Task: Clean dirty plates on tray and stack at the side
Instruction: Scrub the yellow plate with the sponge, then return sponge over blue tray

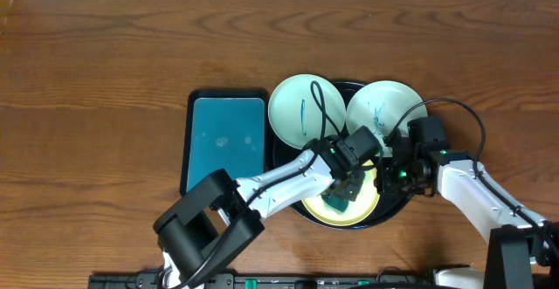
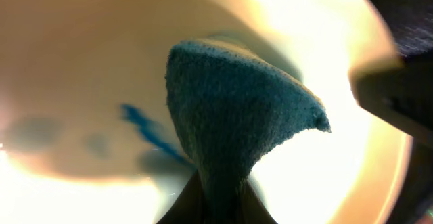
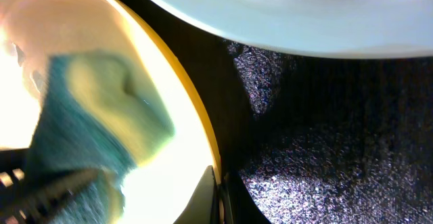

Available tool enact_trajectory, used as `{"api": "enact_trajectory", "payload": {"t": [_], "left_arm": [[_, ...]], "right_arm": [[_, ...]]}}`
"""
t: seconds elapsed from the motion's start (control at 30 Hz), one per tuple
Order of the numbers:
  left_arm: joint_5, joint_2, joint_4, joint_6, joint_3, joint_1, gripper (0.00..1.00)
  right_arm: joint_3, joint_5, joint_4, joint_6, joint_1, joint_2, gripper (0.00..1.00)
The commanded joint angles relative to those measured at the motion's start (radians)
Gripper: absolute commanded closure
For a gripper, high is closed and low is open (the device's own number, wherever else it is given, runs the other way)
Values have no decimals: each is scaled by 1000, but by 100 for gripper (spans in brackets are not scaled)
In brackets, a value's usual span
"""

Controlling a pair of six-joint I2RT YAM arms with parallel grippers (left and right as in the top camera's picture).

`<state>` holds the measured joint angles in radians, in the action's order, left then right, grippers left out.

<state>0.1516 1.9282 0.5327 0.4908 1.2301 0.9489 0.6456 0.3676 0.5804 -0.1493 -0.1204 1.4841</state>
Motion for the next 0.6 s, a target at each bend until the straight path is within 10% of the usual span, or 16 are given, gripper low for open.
{"api": "enact_trajectory", "payload": {"t": [0.0,0.33,0.57], "left_arm": [[-153,24,31,5,-14,-66,93],[-129,-24,105,74,-14,-133,93],[148,-82,144,63,-14,-132,93]], "right_arm": [[-3,-8,-1,-11,-7,6,99],[-3,-8,-1,-11,-7,7,99],[-3,-8,-1,-11,-7,7,99]]}}
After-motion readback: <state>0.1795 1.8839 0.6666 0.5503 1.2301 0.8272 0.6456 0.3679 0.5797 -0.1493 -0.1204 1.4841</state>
